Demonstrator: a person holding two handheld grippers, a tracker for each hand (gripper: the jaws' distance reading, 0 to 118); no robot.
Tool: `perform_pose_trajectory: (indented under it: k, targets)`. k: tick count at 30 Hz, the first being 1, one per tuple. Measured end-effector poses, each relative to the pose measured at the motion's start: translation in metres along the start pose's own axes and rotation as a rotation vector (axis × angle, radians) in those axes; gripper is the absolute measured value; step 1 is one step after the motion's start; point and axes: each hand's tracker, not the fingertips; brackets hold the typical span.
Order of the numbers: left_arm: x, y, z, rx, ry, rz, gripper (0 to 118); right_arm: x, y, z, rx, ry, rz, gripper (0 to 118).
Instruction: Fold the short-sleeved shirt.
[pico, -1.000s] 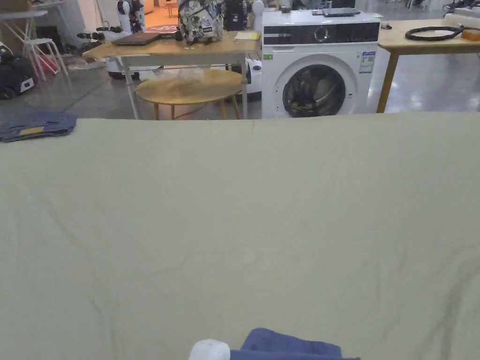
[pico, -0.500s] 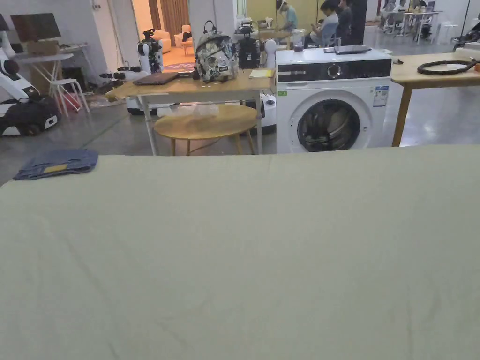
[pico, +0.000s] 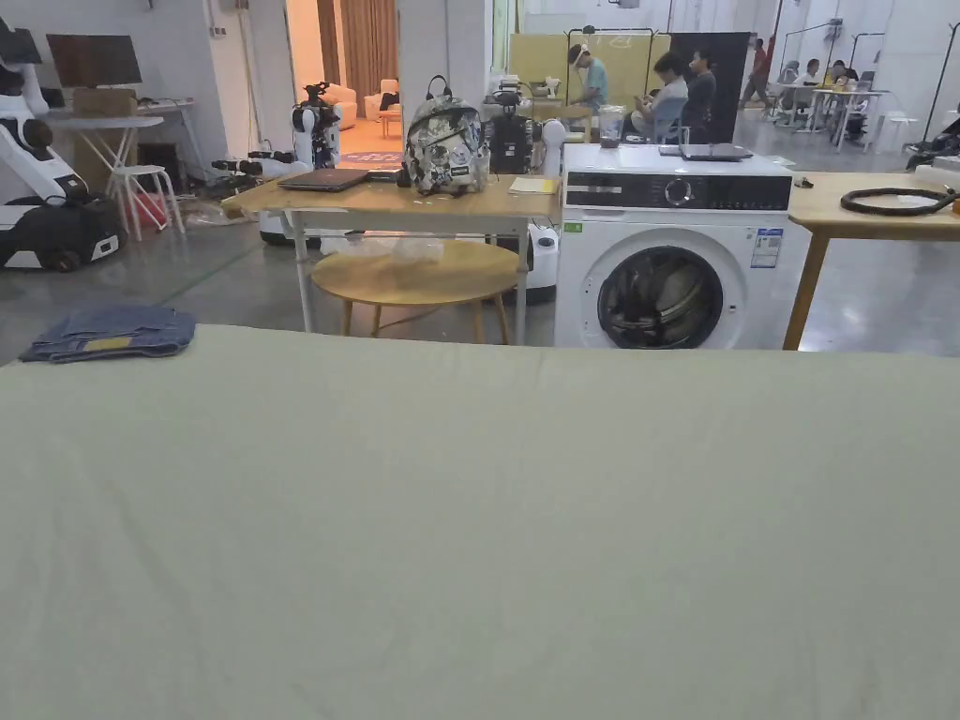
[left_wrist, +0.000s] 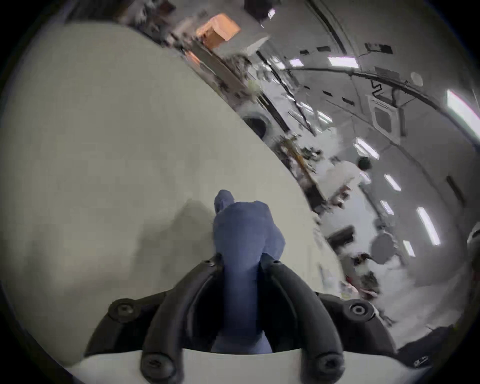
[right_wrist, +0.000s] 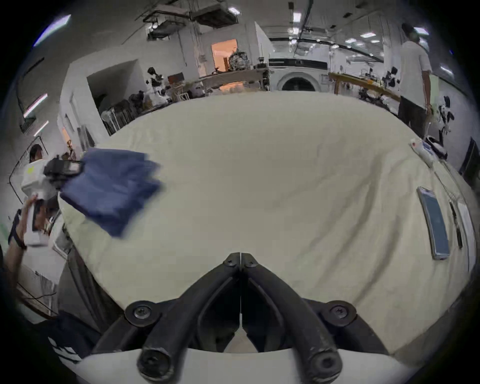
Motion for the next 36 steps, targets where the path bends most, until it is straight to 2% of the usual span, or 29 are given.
perform_pose_trajectory:
  k: [3,7,8,9,10,11,12,13,14,15,18,21,24,25,27,29,32,35,36]
  targets:
    - [-0.037,0.043,0.06,0.071,0.214,0.013,18,0.013,-0.005,-0.001,-0.01,-0.03,-0.073,0]
    - [-0.068,0.076,0.082,0.056,0.34,0.028,18,0.031,-0.003,-0.004,-0.003,0.004,-0.201,0]
    - [-0.065,0.078,0.076,0.039,0.368,0.033,21,0.034,-0.001,-0.002,0.003,0.005,-0.205,0]
    - [-0.066,0.081,0.075,0.029,0.397,0.038,43,0.035,0.001,0.0,0.009,0.004,-0.203,0]
    - [-0.06,0.078,0.073,0.006,0.454,0.014,56,0.037,0.004,0.003,0.017,0.004,-0.203,0]
    - [-0.053,0.079,0.073,0.011,0.591,-0.074,54,0.04,0.007,0.007,0.027,0.014,-0.209,0]
    - [-0.049,0.086,0.081,0.054,0.805,-0.229,54,0.044,0.01,0.011,0.039,0.02,-0.209,0]
    - [-0.039,0.087,0.084,0.07,0.85,-0.28,54,0.048,0.013,0.016,0.054,0.015,-0.205,0]
    - [-0.026,0.088,0.09,0.103,0.842,-0.302,54,0.053,0.017,0.02,0.072,0.009,-0.192,0]
    - [-0.01,0.087,0.093,0.142,0.764,-0.316,54,0.059,0.02,0.022,0.089,0.002,-0.175,0]
    - [0.052,0.075,0.093,0.256,0.653,-0.458,54,0.064,0.04,0.031,0.15,-0.062,-0.123,0]
    - [0.104,0.056,0.072,0.375,0.649,-0.553,54,0.06,0.065,0.042,0.262,-0.088,-0.132,0]
    - [0.153,0.035,0.039,0.464,0.499,-0.637,48,0.05,0.091,0.05,0.377,-0.077,-0.13,0]
    - [0.165,0.028,0.028,0.489,0.452,-0.655,43,0.046,0.099,0.05,0.411,-0.093,-0.116,0]
    - [0.186,0.013,0.009,0.591,0.375,-0.757,18,0.039,0.113,0.05,0.47,-0.116,-0.09,0]
    - [0.206,0.004,-0.009,0.662,0.401,-0.828,0,0.033,0.123,0.051,0.511,-0.11,-0.073,0]
    - [0.233,-0.005,-0.029,0.598,0.329,-0.858,0,0.02,0.133,0.056,0.574,-0.157,-0.042,0]
    - [0.248,-0.015,-0.046,0.614,0.361,-0.849,0,0.004,0.141,0.059,0.638,-0.247,-0.004,0]
    - [0.25,-0.015,-0.05,0.61,0.351,-0.829,0,0.0,0.144,0.061,0.653,-0.249,-0.001,0]
